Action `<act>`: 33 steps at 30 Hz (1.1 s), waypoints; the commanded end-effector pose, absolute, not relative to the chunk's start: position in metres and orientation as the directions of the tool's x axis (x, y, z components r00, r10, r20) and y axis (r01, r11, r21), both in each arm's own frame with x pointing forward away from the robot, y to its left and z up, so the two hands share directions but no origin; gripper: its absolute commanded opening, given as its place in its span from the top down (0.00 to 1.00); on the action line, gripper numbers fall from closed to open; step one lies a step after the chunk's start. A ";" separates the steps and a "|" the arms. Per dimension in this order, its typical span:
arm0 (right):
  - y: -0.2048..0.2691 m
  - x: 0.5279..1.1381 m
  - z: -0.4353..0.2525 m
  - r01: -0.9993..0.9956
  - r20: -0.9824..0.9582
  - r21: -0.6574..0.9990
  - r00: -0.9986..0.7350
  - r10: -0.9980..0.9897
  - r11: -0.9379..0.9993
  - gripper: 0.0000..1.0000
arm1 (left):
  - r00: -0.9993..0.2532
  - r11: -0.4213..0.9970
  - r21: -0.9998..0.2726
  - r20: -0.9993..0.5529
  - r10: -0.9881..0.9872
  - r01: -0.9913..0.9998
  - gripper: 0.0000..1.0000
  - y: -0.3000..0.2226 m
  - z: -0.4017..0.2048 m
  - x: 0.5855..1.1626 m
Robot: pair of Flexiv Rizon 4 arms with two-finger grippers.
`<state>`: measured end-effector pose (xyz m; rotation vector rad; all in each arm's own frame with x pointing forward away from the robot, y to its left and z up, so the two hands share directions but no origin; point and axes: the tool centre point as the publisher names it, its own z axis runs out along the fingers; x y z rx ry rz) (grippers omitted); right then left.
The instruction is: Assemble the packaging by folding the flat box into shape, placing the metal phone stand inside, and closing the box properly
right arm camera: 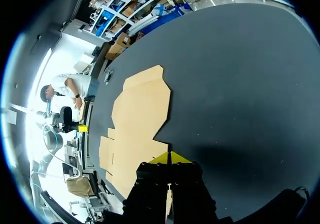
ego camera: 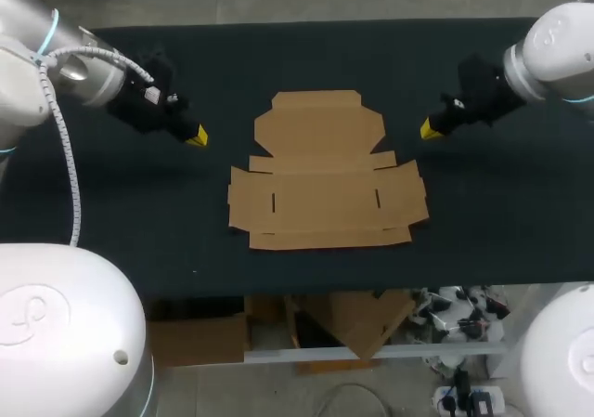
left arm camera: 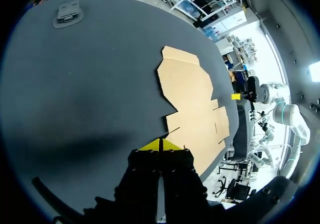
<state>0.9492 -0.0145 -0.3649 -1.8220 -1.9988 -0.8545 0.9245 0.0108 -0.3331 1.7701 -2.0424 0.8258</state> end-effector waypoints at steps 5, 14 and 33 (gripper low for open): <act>-0.010 0.949 -0.382 0.969 0.604 0.248 -0.167 0.779 0.015 1.00 | -0.133 0.012 -0.218 0.550 -0.825 -0.976 1.00 -0.004 -0.345 0.929; -0.001 0.956 -0.394 0.973 0.620 0.225 -0.179 0.764 0.046 1.00 | -0.118 -0.002 -0.214 0.546 -0.830 -0.977 1.00 -0.012 -0.358 0.928; 0.007 0.965 -0.415 0.974 0.632 0.209 -0.202 0.748 0.086 1.00 | -0.058 -0.056 -0.196 0.531 -0.846 -0.979 1.00 -0.024 -0.381 0.932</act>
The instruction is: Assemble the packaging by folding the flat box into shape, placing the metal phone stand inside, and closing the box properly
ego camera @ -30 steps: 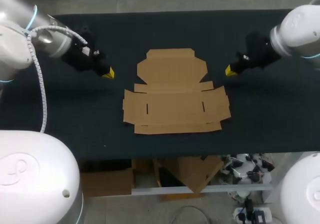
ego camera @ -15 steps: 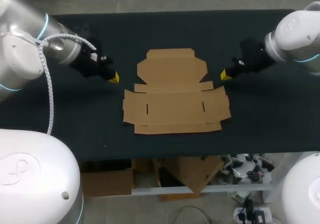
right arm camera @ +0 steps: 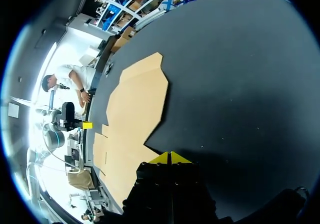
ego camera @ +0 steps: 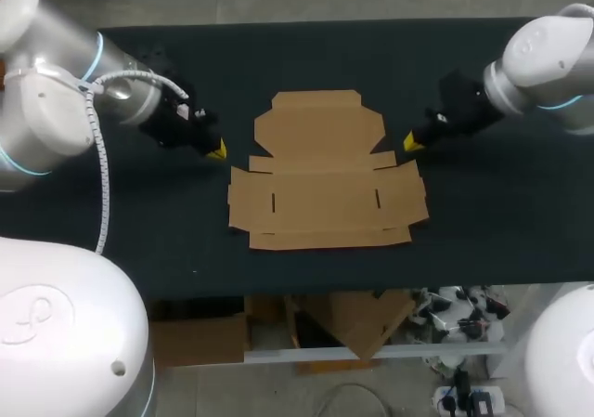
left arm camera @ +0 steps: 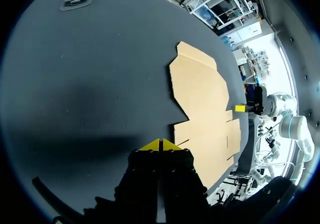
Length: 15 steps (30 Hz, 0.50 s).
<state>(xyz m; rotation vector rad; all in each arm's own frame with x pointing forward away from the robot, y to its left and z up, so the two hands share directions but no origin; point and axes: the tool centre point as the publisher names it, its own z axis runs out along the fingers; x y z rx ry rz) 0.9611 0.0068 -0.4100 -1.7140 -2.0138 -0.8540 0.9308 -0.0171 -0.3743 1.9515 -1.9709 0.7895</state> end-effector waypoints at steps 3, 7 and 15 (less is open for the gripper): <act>0.008 0.965 -0.416 0.974 0.636 0.210 -0.204 0.744 0.087 1.00 | -0.047 -0.064 -0.186 0.540 -0.841 -0.981 1.00 -0.025 -0.386 0.933; 0.009 0.964 -0.417 0.974 0.638 0.209 -0.205 0.743 0.089 1.00 | -0.040 -0.071 -0.180 0.549 -0.835 -0.981 1.00 -0.026 -0.391 0.934; 0.011 0.958 -0.416 0.975 0.642 0.206 -0.201 0.740 0.086 1.00 | -0.027 -0.081 -0.167 0.560 -0.828 -0.983 1.00 -0.026 -0.396 0.935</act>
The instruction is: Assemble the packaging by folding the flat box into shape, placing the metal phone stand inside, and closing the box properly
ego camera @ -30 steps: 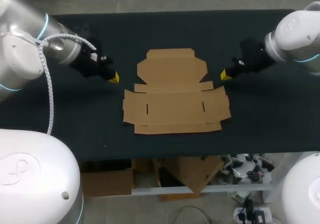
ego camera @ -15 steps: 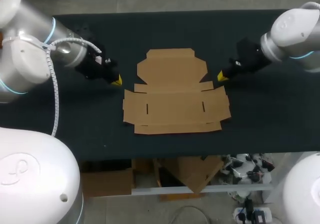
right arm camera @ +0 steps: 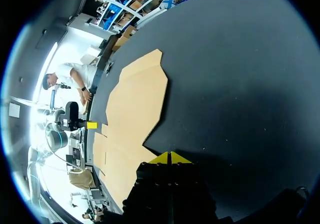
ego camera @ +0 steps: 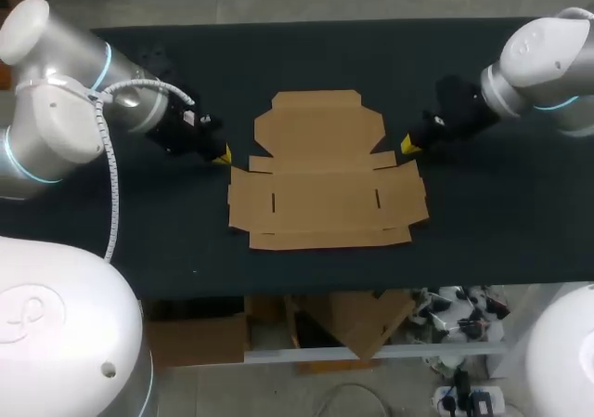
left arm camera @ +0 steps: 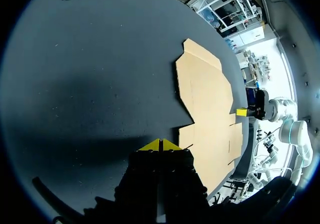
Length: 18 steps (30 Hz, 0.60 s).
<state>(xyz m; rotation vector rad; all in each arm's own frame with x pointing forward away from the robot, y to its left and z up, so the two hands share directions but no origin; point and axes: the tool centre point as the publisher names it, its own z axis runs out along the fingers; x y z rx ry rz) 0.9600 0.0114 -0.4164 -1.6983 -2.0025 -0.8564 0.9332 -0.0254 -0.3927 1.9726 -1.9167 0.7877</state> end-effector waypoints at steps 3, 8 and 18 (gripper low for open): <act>0.013 0.956 -0.416 0.976 0.644 0.200 -0.197 0.739 0.086 1.00 | -0.025 -0.081 -0.163 0.563 -0.826 -0.983 1.00 -0.027 -0.398 0.936; 0.015 0.952 -0.418 0.977 0.649 0.192 -0.197 0.735 0.092 1.00 | -0.018 -0.088 -0.159 0.569 -0.822 -0.983 1.00 -0.026 -0.401 0.936; 0.018 0.951 -0.423 0.980 0.655 0.173 -0.190 0.731 0.100 1.00 | -0.007 -0.093 -0.142 0.581 -0.814 -0.985 1.00 -0.026 -0.406 0.936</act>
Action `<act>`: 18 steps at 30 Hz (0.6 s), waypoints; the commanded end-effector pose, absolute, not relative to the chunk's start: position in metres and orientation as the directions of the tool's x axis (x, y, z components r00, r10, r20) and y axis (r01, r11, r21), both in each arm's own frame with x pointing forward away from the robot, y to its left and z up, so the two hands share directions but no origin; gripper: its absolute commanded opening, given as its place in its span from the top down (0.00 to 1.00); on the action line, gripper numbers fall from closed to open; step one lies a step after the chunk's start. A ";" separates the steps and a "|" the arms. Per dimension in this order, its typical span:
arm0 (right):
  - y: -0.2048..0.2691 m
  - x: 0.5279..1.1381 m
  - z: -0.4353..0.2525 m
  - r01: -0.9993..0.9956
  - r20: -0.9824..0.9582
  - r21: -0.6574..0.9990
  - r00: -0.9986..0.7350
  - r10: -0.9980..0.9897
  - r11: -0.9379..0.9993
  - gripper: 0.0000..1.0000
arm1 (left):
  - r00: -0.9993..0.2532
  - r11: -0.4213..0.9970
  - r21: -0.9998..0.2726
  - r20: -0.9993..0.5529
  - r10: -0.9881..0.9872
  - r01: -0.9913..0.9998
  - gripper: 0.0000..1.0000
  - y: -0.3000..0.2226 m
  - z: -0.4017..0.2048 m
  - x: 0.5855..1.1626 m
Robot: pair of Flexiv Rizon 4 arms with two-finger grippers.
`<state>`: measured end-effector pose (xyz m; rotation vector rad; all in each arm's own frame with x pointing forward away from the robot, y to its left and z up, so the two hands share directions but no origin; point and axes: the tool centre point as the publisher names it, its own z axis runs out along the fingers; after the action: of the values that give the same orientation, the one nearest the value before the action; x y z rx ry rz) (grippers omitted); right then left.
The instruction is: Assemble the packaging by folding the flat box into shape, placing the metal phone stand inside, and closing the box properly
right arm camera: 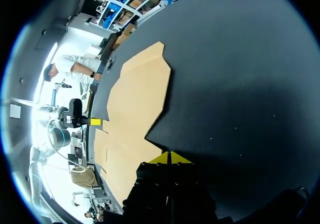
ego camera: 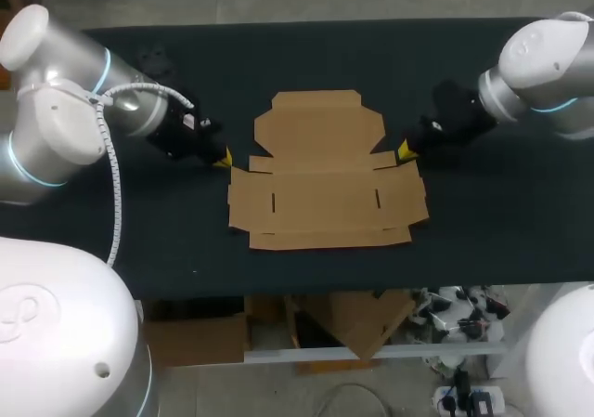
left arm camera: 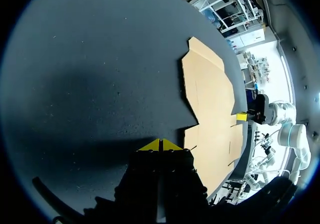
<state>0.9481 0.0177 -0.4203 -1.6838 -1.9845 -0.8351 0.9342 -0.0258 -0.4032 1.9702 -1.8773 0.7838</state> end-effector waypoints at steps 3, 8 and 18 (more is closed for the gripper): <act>0.018 0.951 -0.424 0.980 0.656 0.170 -0.188 0.731 0.100 1.00 | -0.007 -0.091 -0.140 0.583 -0.813 -0.986 1.00 -0.027 -0.407 0.936; 0.019 0.951 -0.425 0.981 0.659 0.168 -0.188 0.729 0.101 1.00 | -0.009 -0.090 -0.138 0.586 -0.810 -0.986 1.00 -0.029 -0.408 0.937; 0.020 0.951 -0.428 0.981 0.666 0.164 -0.184 0.723 0.099 1.00 | -0.020 -0.077 -0.132 0.610 -0.792 -0.988 1.00 -0.034 -0.411 0.938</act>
<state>0.9490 0.0214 -0.4262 -1.6753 -1.9697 -0.8259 0.9361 -0.0340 -0.4089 1.9346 -1.8623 0.7923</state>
